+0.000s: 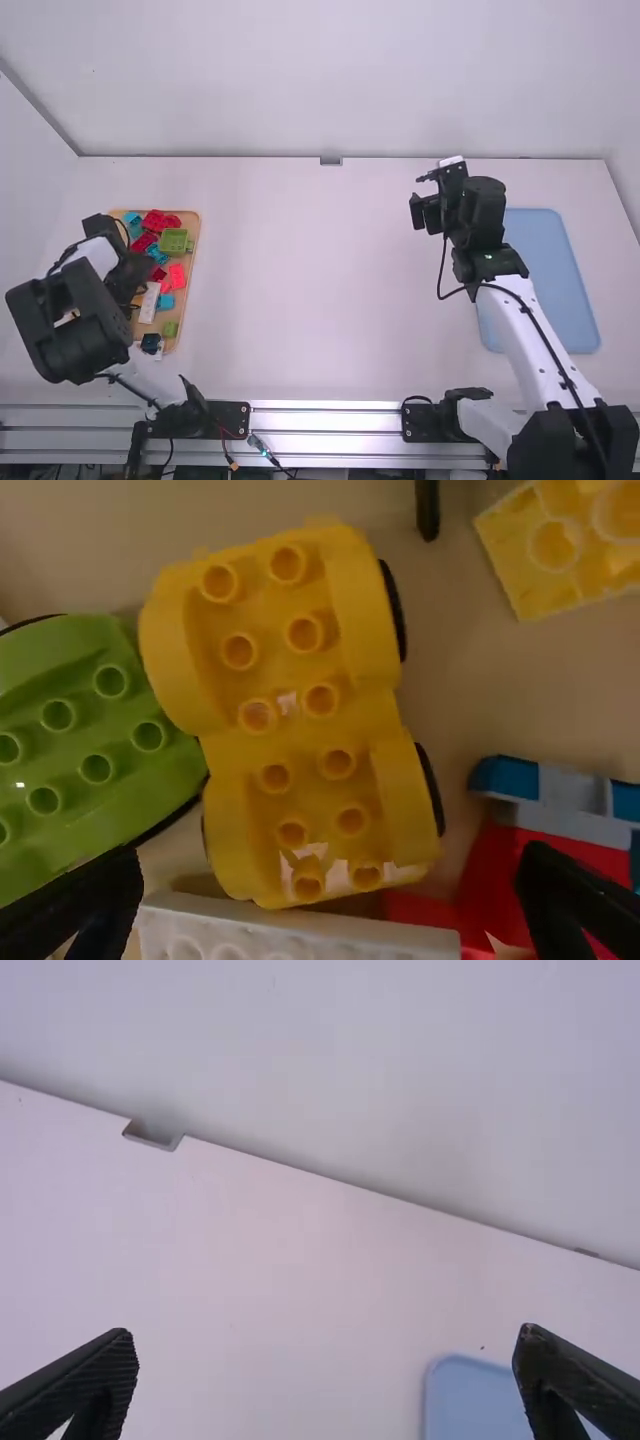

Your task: Assemble lego blocks to make yellow taxi

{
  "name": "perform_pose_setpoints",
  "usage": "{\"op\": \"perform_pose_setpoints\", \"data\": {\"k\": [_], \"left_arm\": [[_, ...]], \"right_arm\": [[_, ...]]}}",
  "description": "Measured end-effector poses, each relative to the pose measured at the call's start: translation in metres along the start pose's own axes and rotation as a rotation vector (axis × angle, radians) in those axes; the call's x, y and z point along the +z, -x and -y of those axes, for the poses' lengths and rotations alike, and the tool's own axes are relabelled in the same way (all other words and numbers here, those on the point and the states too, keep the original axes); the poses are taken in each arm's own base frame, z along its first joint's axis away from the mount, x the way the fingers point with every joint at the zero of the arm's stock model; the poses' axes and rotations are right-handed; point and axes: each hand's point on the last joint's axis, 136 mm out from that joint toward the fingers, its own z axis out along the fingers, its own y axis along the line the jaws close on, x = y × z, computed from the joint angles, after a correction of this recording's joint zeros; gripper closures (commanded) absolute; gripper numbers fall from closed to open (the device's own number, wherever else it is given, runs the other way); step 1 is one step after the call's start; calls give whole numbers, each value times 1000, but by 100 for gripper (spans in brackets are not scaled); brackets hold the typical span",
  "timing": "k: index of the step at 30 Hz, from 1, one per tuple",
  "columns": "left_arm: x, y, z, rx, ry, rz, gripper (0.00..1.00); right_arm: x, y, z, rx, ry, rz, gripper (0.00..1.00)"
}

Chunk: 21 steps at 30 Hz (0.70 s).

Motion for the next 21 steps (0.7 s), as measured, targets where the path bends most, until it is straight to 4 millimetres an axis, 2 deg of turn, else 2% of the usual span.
{"op": "perform_pose_setpoints", "data": {"k": [8, 17, 21], "left_arm": [[5, 7, 2, -25, -27, 30, 2], [22, -3, -6, -34, -36, 40, 10], [23, 1, -4, -45, -51, 59, 22]], "right_arm": [[0, 0, 0, -3, 1, 1, 1], [0, 0, 0, -4, 1, 1, 1], [0, 0, 0, -6, 0, 0, 1]]}}
